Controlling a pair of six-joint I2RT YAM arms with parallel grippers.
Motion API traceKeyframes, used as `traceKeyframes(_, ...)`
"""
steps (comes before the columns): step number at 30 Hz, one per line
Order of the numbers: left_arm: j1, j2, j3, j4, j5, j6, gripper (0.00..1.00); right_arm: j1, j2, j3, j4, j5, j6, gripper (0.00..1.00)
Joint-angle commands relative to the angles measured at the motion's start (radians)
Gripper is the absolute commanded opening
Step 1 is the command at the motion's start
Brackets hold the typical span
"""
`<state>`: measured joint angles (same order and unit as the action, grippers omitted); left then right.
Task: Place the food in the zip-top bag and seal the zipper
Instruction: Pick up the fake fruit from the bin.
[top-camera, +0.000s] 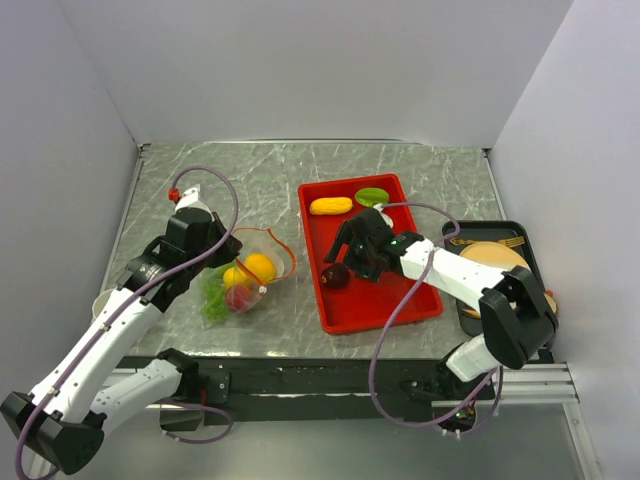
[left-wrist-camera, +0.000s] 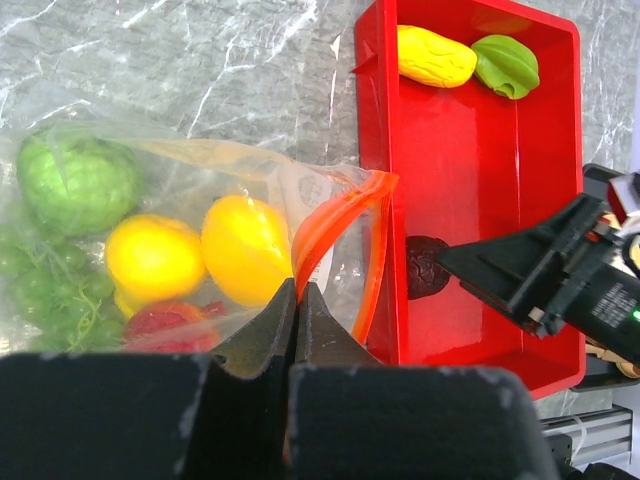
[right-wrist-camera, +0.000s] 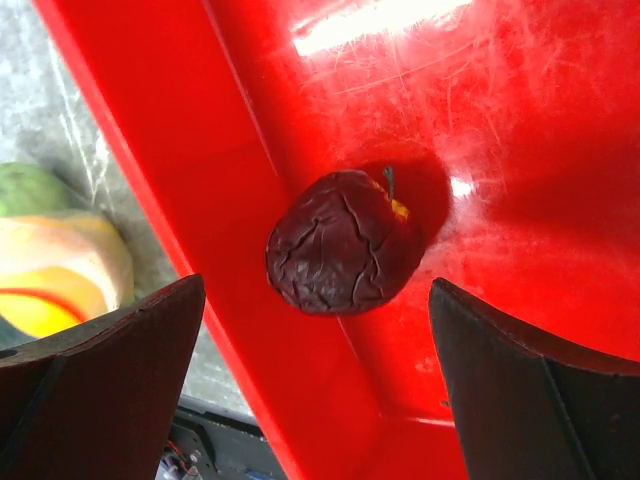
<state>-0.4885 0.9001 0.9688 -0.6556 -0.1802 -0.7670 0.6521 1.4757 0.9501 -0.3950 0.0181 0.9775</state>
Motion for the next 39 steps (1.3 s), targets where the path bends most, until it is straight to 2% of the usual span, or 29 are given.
traceKeyframes(1,-0.001,-0.009,0.004,0.039,0.01,0.018,0.01,0.001,0.055,0.059,0.056,0.008,0.035,1.0)
traceKeyframes(6,-0.001,-0.02,0.001,0.013,-0.022,0.021,0.01,0.001,0.132,0.121,0.022,-0.001,0.026,1.0)
traceKeyframes(10,-0.001,-0.027,-0.008,0.016,-0.024,0.017,0.01,0.003,0.162,0.104,0.047,-0.015,0.038,1.0)
traceKeyframes(22,-0.001,-0.004,-0.004,0.031,-0.01,0.017,0.01,0.003,0.187,0.105,-0.022,0.013,-0.005,1.0)
traceKeyframes(29,0.001,0.008,0.002,0.039,0.007,0.021,0.01,0.006,0.173,0.073,0.008,-0.01,0.003,0.93)
traceKeyframes(38,-0.001,0.005,-0.002,0.042,0.01,0.012,0.01,0.006,0.147,0.016,0.103,-0.086,0.026,0.93)
traceKeyframes(39,-0.001,0.006,-0.002,0.04,0.01,0.012,0.01,0.006,0.155,0.015,0.108,-0.089,0.027,0.88)
